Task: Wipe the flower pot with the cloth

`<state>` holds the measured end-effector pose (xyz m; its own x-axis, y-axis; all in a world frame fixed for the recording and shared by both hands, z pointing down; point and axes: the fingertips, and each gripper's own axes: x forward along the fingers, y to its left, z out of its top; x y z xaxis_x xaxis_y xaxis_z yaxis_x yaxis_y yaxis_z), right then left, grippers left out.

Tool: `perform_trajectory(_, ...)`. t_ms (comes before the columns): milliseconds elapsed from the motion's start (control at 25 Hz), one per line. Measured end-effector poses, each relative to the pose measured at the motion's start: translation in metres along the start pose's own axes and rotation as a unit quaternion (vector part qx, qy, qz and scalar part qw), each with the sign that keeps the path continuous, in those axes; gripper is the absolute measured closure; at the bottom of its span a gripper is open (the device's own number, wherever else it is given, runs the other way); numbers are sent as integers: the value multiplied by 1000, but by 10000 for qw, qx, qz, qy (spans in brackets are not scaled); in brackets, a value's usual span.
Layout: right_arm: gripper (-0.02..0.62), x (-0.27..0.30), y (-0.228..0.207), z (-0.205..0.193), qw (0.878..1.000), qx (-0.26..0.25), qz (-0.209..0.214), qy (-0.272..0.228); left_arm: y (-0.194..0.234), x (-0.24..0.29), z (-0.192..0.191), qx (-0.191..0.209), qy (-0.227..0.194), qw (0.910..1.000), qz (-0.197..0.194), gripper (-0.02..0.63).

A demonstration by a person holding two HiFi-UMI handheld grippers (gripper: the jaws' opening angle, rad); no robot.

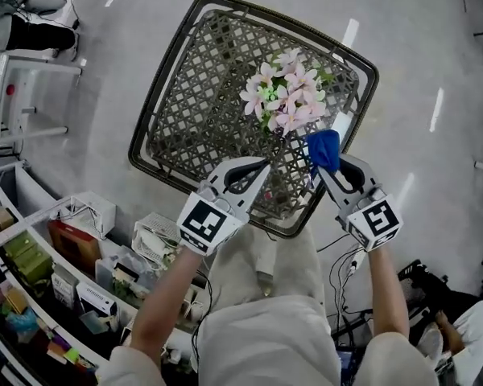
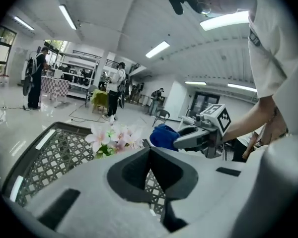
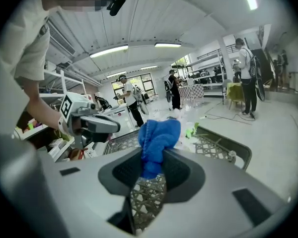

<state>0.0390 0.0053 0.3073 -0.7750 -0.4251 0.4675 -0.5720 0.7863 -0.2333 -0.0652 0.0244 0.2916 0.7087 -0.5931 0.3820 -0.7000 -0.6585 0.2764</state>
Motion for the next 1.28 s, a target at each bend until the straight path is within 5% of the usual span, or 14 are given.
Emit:
perform_trajectory(240, 476, -41, 8, 60, 9991, -189, -257, -284, -27, -34, 49, -377, -355, 9978, 426, 583)
perform_trajectory(680, 474, -139, 42, 162, 9913, -547, -641, -1016, -66, -95, 146, -123, -919, 9921, 848, 583)
perform_trajectory(1000, 474, -188, 73, 192, 9867, -591, -696, -1344, -89, -127, 168, -408, -1156, 9878, 957, 583)
perform_trajectory(1280, 471, -191, 87, 194, 9849, -578, -697, -1478, -99, -127, 176, -203, -1094, 9891, 960, 583)
